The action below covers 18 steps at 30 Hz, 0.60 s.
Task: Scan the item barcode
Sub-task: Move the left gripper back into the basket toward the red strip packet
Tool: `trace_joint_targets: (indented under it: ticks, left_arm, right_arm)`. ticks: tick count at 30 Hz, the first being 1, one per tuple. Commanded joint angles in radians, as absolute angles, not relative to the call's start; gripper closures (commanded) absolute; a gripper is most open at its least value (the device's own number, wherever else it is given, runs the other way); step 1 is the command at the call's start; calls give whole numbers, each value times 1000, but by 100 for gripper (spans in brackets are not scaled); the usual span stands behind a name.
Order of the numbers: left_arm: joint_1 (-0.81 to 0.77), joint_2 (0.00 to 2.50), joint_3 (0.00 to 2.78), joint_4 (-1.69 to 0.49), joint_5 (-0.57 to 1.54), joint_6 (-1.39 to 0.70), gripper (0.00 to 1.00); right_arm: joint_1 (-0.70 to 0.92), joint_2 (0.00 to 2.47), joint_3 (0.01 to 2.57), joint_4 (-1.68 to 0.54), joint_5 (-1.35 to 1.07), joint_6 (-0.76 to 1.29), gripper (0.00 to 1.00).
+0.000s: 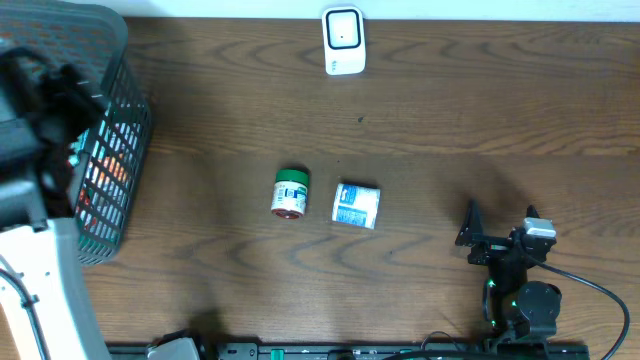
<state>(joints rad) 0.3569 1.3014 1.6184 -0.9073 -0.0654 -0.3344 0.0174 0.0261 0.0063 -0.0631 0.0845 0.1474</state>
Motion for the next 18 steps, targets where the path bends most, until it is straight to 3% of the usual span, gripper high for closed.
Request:
trace_joint_targets:
  ticks: [1, 14, 18]
  left_arm:
    - [466, 1362, 1620, -935, -12, -366, 9]
    - [671, 1743, 1620, -947, 26, -402, 10]
    - [707, 1855, 1620, -948, 27, -402, 16]
  right_arm:
    - [22, 26, 6, -67, 88, 133, 1]
    - [22, 26, 6, -67, 88, 133, 1]
    - [22, 26, 6, -67, 88, 133, 1]
